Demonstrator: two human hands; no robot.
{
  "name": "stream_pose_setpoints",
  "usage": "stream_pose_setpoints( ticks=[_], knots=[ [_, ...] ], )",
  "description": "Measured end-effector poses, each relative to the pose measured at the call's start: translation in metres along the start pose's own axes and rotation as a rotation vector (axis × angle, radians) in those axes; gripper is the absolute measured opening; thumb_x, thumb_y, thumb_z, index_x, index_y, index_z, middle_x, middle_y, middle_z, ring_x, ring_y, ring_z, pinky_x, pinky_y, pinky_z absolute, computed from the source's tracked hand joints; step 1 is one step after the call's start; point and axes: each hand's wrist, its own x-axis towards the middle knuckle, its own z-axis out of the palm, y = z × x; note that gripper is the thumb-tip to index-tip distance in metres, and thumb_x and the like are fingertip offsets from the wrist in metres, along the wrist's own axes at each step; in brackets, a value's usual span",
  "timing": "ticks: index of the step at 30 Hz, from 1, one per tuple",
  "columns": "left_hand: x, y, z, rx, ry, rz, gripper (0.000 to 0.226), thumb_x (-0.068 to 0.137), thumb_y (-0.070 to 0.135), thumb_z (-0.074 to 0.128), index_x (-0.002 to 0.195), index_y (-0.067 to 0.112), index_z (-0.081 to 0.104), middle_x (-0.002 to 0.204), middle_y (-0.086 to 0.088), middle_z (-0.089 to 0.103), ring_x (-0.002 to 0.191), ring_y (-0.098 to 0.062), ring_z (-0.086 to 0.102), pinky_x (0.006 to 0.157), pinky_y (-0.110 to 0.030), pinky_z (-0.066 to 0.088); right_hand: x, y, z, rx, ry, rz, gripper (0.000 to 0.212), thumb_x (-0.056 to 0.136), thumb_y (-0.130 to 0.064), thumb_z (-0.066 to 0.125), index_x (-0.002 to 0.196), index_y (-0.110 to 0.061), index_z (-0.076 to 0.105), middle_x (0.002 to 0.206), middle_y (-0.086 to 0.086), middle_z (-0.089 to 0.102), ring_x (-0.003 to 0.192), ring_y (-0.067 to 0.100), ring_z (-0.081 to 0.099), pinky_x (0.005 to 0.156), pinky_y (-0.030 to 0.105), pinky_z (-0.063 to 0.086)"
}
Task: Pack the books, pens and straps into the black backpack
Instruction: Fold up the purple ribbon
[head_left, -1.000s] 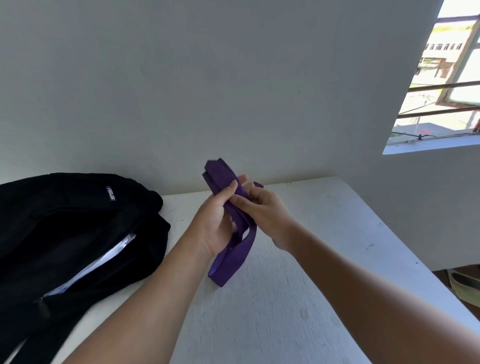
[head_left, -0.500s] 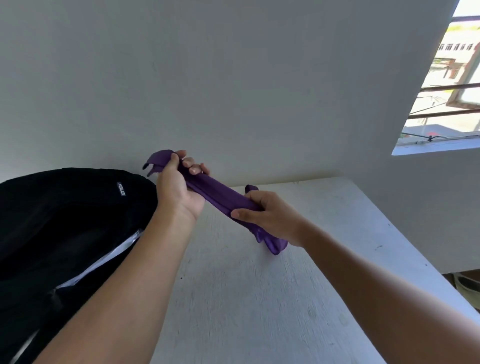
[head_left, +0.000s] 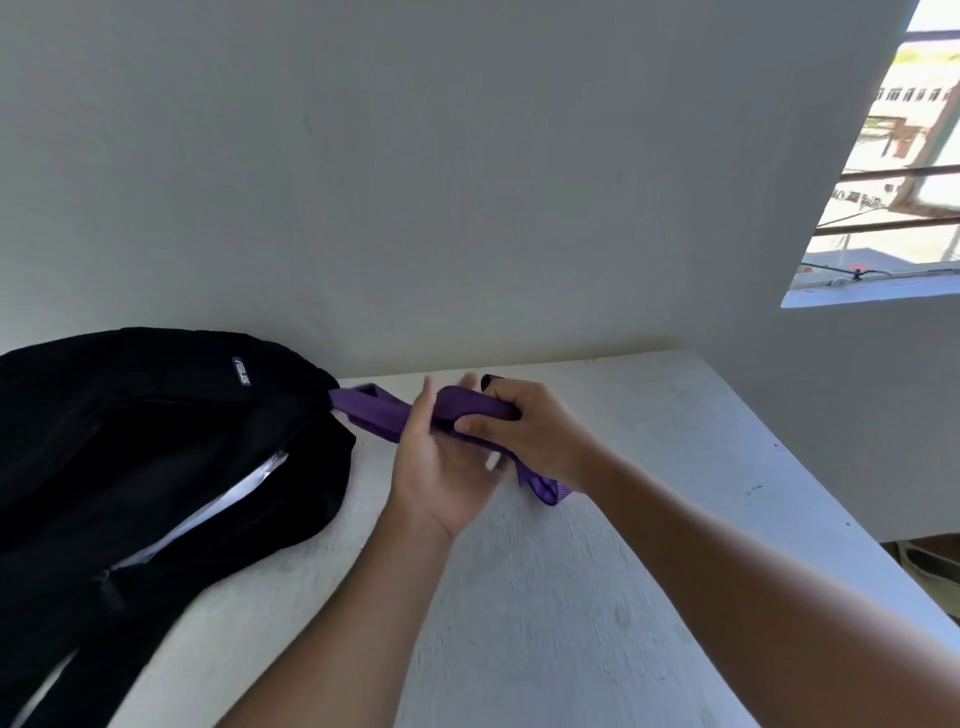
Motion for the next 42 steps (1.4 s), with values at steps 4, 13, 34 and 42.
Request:
stream_pose_setpoints(
  ticks=[4,13,34,42],
  knots=[
    [0.018,0.024,0.018,0.076,0.146,0.2,0.031,0.108,0.028,0.042,0.087,0.012,0.059,0.096,-0.009,0.071,0.097,-0.029,0.066,0.095,-0.043,0.052,-0.006,0.002,-0.004,0.053,0.012,0.114,0.04,0.093,-0.038,0.078,0.093,0.001,0.069,0.072,0.008,0.057,0.064,0.016,0.05,0.06,0.031,0.038],
    [0.008,0.029,0.01,0.126,0.032,0.16,0.047,0.094,0.055,0.064,0.129,0.024,0.063,0.131,-0.009,0.069,0.124,-0.032,0.064,0.11,-0.052,0.043,-0.013,0.005,-0.017,0.162,0.012,0.129,0.021,0.101,-0.023,0.069,0.083,-0.013,0.068,0.056,-0.005,0.058,0.044,0.009,0.047,0.042,0.019,0.038],
    [0.04,0.095,0.04,0.025,0.134,0.472,0.033,0.108,0.026,0.041,0.078,0.019,0.053,0.063,0.007,0.05,0.052,-0.011,0.048,0.073,-0.029,0.05,-0.039,0.045,-0.06,-0.072,-0.016,0.263,0.036,0.093,-0.042,0.076,0.086,-0.006,0.075,0.068,0.001,0.069,0.059,0.011,0.062,0.057,0.021,0.05],
    [0.041,0.085,0.03,0.087,0.238,0.507,0.029,0.105,0.032,0.049,0.083,0.016,0.06,0.074,0.002,0.063,0.065,-0.016,0.064,0.078,-0.033,0.052,-0.041,0.058,-0.057,-0.058,0.112,0.234,0.047,0.091,-0.047,0.077,0.077,-0.004,0.062,0.063,-0.003,0.051,0.053,0.009,0.04,0.054,0.025,0.032]
  ],
)
